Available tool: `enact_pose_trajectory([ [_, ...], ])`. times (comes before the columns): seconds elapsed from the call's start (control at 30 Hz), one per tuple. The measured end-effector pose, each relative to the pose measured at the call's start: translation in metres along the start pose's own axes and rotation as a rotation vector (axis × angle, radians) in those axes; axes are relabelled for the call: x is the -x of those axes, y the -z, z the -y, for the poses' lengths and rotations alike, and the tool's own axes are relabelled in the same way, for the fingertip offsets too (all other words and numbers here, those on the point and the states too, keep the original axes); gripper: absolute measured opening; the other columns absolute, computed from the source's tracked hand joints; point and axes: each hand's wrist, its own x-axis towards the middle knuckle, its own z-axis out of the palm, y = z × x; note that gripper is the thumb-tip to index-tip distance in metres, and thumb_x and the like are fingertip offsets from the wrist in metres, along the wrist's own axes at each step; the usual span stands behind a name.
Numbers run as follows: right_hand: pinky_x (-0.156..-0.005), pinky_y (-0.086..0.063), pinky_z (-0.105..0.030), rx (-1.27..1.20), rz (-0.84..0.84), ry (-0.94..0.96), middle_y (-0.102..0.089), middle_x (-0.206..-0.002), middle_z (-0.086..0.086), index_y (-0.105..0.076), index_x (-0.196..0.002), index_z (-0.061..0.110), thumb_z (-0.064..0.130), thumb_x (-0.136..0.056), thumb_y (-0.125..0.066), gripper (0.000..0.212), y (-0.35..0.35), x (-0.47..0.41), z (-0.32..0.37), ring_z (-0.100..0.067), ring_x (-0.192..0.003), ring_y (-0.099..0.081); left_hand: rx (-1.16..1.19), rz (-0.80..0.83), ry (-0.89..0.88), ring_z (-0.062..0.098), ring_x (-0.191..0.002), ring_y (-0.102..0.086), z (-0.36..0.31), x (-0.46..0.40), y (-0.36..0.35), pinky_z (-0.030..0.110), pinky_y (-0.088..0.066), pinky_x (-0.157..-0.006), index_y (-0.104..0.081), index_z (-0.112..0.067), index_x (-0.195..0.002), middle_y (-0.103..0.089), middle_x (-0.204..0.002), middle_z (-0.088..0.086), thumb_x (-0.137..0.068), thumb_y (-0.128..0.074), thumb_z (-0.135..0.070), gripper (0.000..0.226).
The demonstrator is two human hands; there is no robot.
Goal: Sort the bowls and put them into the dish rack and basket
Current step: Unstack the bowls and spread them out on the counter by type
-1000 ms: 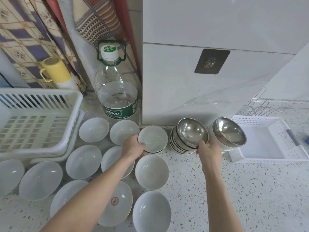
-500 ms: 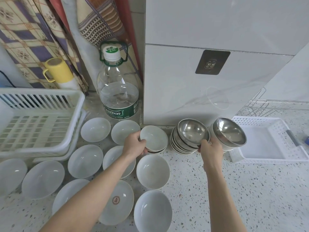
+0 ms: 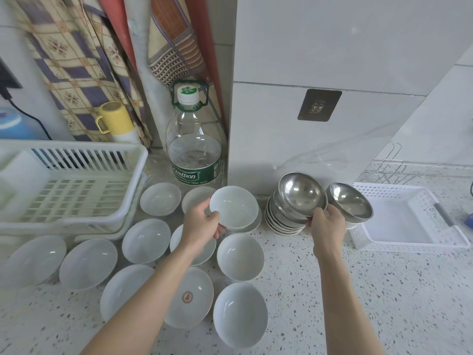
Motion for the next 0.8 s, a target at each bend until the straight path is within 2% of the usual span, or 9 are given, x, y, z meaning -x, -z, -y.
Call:
enact_pose_trajectory([
  [0.1, -0.041, -0.031, -0.016, -0.092, -0.027, 0.046, -0.042, -0.046, 0.012, -0.049, -0.067, 0.02, 0.001, -0.084, -0.041, 0.028, 0.009, 0.02, -0.002, -0.002, -0.042, -0.038, 0.037, 0.001, 0.007, 0.014, -0.034, -0.05, 0.006, 0.021, 0.007, 0.017, -0.037, -0.036, -0.068, -0.023, -0.117, -0.067, -0.049, 0.009, -0.084, -0.046, 0.001, 0.047],
  [0.17, -0.042, -0.03, -0.017, -0.163, -0.022, 0.026, -0.046, -0.054, 0.003, -0.057, -0.077, 0.013, 0.001, -0.085, -0.042, 0.021, 0.017, 0.035, -0.008, -0.004, -0.044, -0.04, 0.073, 0.019, 0.038, 0.015, -0.036, -0.048, 0.011, 0.035, 0.011, 0.019, -0.035, -0.034, -0.069, -0.026, -0.11, -0.065, -0.048, 0.009, -0.084, -0.045, 0.0, 0.044],
  [0.37, -0.047, -0.028, -0.024, -0.155, 0.002, -0.068, -0.046, -0.057, -0.006, -0.057, -0.083, 0.0, -0.003, -0.087, -0.042, 0.015, 0.04, 0.075, -0.035, -0.012, -0.048, -0.037, 0.115, 0.005, 0.091, 0.013, -0.033, -0.048, 0.018, 0.078, 0.017, 0.021, -0.034, -0.033, -0.066, -0.026, -0.099, -0.065, -0.049, 0.011, -0.085, -0.044, 0.003, 0.04],
  [0.53, -0.049, -0.029, -0.028, -0.09, -0.011, -0.152, -0.05, -0.062, -0.01, -0.059, -0.094, -0.003, 0.0, -0.089, -0.043, 0.016, 0.06, 0.1, -0.062, -0.014, -0.051, -0.038, 0.156, -0.022, 0.109, 0.013, -0.033, -0.048, 0.028, 0.115, 0.023, 0.023, -0.036, -0.032, -0.063, -0.019, -0.114, -0.065, -0.049, 0.012, -0.086, -0.044, 0.004, 0.041],
  [0.63, -0.052, -0.031, -0.028, -0.088, -0.013, -0.202, -0.053, -0.067, -0.011, -0.058, -0.104, 0.003, 0.003, -0.092, -0.044, 0.019, 0.072, 0.116, -0.077, -0.015, -0.056, -0.041, 0.166, -0.038, 0.121, 0.013, -0.034, -0.047, 0.035, 0.141, 0.026, 0.023, -0.036, -0.033, -0.061, -0.013, -0.123, -0.064, -0.049, 0.012, -0.086, -0.044, 0.005, 0.045],
  [0.8, -0.057, -0.035, -0.029, -0.109, 0.015, -0.271, -0.058, -0.071, -0.009, -0.046, -0.115, 0.019, 0.008, -0.093, -0.046, 0.024, 0.093, 0.138, -0.088, -0.014, -0.06, -0.045, 0.192, -0.06, 0.126, 0.012, -0.035, -0.048, 0.046, 0.181, 0.029, 0.023, -0.037, -0.034, -0.059, -0.015, -0.127, -0.064, -0.048, 0.01, -0.088, -0.045, 0.004, 0.045],
])
